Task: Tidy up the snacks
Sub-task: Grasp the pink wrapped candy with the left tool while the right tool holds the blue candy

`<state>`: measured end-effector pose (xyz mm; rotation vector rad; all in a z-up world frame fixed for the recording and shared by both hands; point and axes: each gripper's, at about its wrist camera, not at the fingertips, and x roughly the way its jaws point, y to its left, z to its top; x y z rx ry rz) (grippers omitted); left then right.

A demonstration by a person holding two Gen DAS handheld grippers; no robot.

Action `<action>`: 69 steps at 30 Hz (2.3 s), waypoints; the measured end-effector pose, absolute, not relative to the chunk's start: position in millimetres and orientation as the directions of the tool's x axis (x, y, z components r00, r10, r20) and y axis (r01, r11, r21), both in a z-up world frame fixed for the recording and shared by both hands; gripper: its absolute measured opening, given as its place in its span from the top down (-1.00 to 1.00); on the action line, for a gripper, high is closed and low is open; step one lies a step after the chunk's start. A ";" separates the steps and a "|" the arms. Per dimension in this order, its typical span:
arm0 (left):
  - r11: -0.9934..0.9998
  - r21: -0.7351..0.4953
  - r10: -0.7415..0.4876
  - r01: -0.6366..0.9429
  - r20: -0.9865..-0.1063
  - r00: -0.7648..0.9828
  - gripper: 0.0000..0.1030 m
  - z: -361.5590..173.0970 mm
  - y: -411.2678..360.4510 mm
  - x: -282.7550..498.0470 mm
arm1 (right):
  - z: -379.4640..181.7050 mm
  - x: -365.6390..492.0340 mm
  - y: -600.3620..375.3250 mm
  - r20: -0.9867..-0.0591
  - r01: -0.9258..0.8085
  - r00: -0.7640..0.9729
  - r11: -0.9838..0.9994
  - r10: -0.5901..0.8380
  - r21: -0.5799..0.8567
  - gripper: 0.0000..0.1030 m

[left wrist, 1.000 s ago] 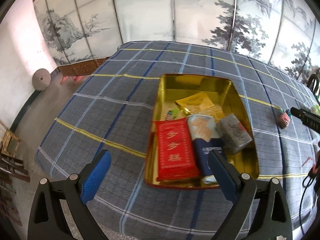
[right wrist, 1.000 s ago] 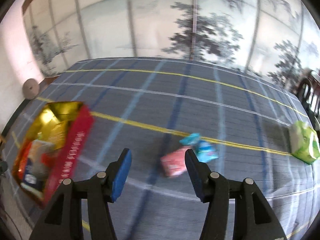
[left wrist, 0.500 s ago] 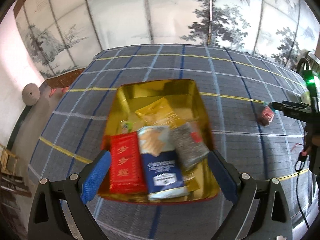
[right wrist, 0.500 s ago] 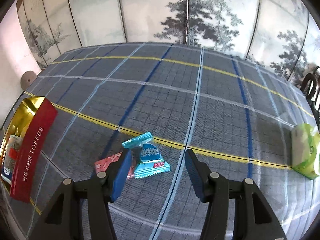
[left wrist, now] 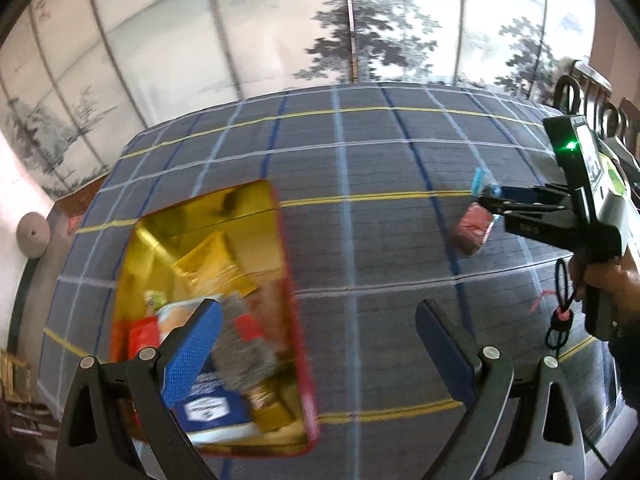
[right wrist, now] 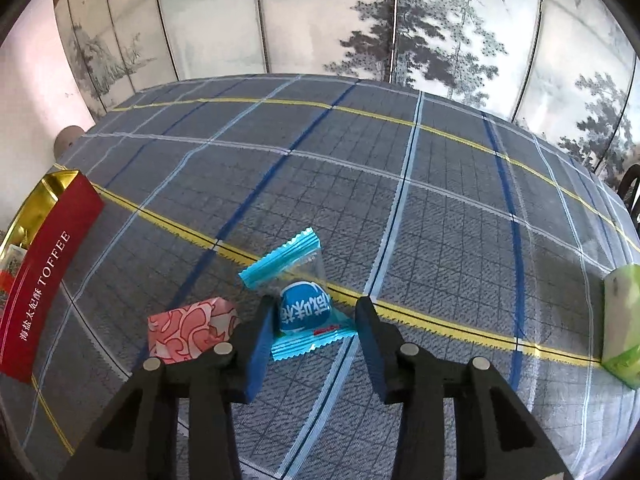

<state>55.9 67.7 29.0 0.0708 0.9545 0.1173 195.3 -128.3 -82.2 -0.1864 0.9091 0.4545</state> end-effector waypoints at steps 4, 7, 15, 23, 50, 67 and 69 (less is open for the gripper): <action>0.994 0.101 0.106 -0.041 -0.804 0.585 -0.87 22.1 52.4 68.9 | -82.2 192.3 -130.9 -0.779 -0.455 0.549 0.890 0.302 0.025 0.26; 0.994 0.110 0.102 -0.023 -0.798 0.594 -0.87 15.5 41.8 76.2 | -81.9 187.3 -134.5 -0.773 -0.446 0.563 0.895 0.293 0.015 0.26; 0.990 0.126 0.056 0.067 -0.776 0.628 -0.86 3.6 10.5 87.1 | -83.7 169.0 -167.0 -0.770 -0.374 0.589 0.927 0.243 0.006 0.26; 0.983 0.103 -0.020 0.151 -0.761 0.649 -0.86 -1.7 -14.1 101.5 | -85.2 147.9 -201.4 -0.763 -0.298 0.610 0.954 0.215 0.030 0.26; 0.977 -0.015 -0.129 0.214 -0.837 0.531 -0.12 -38.9 -31.1 159.3 | -88.3 128.5 -219.2 -0.756 -0.261 0.618 0.964 0.214 0.060 0.26; 0.973 -0.018 -0.138 0.231 -0.845 0.516 0.38 -43.3 -37.6 155.0 | -88.3 128.7 -219.7 -0.756 -0.261 0.618 0.963 0.214 0.060 0.25; 0.975 -0.023 -0.138 0.223 -0.845 0.517 0.38 -42.1 -35.2 152.2 | -88.3 128.7 -219.6 -0.756 -0.261 0.618 0.963 0.214 0.059 0.25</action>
